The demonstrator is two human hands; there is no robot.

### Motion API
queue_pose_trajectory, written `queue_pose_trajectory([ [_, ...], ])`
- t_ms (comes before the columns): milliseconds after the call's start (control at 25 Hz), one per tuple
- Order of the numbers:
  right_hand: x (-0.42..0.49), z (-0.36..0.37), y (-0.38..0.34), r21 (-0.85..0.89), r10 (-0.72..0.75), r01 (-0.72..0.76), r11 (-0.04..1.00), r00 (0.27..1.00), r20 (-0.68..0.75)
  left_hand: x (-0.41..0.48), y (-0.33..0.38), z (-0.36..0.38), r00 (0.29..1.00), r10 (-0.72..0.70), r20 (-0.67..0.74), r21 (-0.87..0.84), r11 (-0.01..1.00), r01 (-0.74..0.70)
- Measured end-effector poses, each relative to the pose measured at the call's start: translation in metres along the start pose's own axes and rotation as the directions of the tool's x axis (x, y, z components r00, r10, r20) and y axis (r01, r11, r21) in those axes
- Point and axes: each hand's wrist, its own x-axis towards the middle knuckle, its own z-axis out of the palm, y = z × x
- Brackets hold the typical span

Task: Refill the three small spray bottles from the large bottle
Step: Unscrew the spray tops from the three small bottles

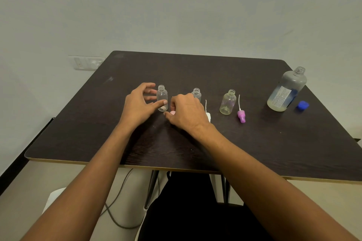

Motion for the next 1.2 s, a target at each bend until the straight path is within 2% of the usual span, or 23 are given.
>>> queue_pose_trajectory([
  [640,-0.006,-0.009,-0.002,-0.002,-0.032,0.032,0.999,0.999,-0.026,-0.003,0.006,-0.007,0.999,-0.018,-0.032,0.02,1.0,0.019],
  [800,-0.013,-0.028,0.004,0.047,-0.038,0.039,0.998,0.999,-0.03,-0.009,0.009,-0.014,0.998,0.004,-0.068,0.021,1.0,-0.002],
  [1040,-0.035,-0.08,0.028,0.151,-0.006,0.021,0.988,0.995,-0.096,-0.022,0.031,-0.022,0.989,0.086,-0.123,0.023,0.996,-0.083],
  [1200,-0.053,-0.119,0.055,0.211,0.022,0.023,0.977,0.978,-0.206,-0.029,0.059,-0.019,0.975,0.156,-0.159,0.054,0.987,-0.149],
])
